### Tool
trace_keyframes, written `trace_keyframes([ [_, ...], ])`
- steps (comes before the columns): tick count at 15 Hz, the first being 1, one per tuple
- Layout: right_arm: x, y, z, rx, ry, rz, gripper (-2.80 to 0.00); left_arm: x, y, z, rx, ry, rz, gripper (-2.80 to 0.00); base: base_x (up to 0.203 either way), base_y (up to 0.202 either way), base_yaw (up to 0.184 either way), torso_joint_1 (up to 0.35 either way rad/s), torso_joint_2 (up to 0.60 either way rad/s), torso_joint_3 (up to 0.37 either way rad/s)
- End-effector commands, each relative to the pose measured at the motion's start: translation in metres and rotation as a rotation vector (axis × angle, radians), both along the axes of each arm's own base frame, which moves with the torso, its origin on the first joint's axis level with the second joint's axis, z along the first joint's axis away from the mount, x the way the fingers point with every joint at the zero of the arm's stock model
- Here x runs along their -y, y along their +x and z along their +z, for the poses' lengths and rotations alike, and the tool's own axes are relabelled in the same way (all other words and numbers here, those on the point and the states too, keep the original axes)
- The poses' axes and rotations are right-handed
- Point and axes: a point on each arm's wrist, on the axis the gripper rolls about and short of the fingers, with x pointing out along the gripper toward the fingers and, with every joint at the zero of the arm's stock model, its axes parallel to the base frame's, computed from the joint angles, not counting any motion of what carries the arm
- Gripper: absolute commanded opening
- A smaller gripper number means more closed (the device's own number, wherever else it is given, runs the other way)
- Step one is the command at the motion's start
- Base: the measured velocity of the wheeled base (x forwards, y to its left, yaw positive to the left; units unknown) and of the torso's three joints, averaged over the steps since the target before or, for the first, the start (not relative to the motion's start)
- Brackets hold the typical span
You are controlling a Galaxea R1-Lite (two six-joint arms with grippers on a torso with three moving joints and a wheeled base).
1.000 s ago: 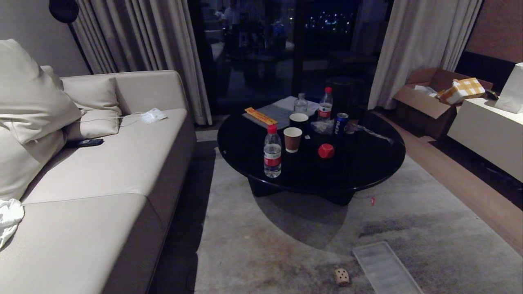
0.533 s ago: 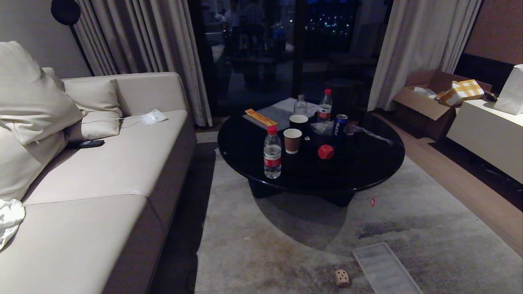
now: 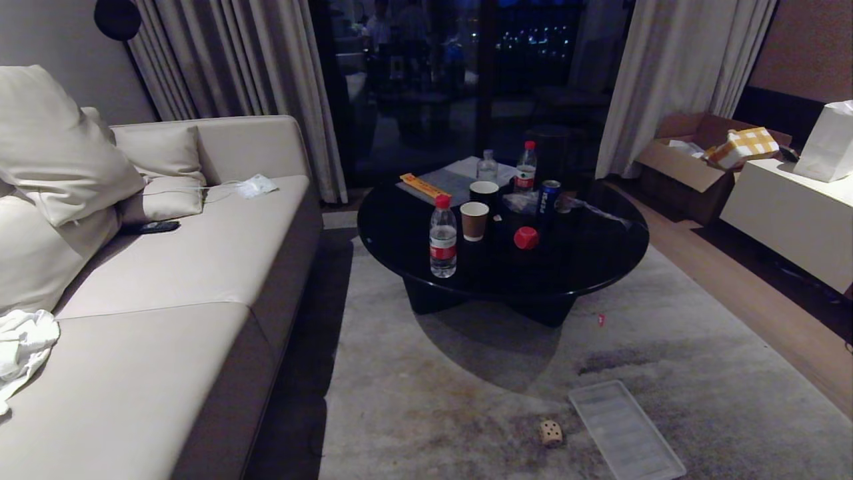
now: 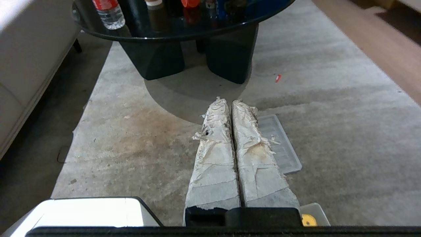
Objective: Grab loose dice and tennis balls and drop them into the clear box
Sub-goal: Pick up toys out of the box
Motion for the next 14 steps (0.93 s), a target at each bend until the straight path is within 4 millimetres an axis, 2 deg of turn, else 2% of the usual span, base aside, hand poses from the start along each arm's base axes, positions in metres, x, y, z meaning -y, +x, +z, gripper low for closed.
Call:
trace_keyframes([
  [1,0.0000,0.0001,-0.0001,-0.002,0.000,0.000,-2.80,0.0000,0.0000,0.0000,0.001,-0.002,0.001,-2.80,-0.088,0.000,0.000,0.007,0.01,0.006],
  [7,0.0000,0.0001,-0.0001,-0.002,0.000,0.000,-2.80,0.0000,0.0001,0.0001,0.000,-0.004,0.001,-2.80,0.000,0.000,0.000,0.000,0.00,0.000],
  [14,0.0000,0.0001,-0.0001,-0.002,-0.001,0.000,-2.80,0.0000,0.0001,0.0001,0.000,-0.004,0.001,-2.80,0.000,0.000,0.000,0.003,0.00,-0.179],
])
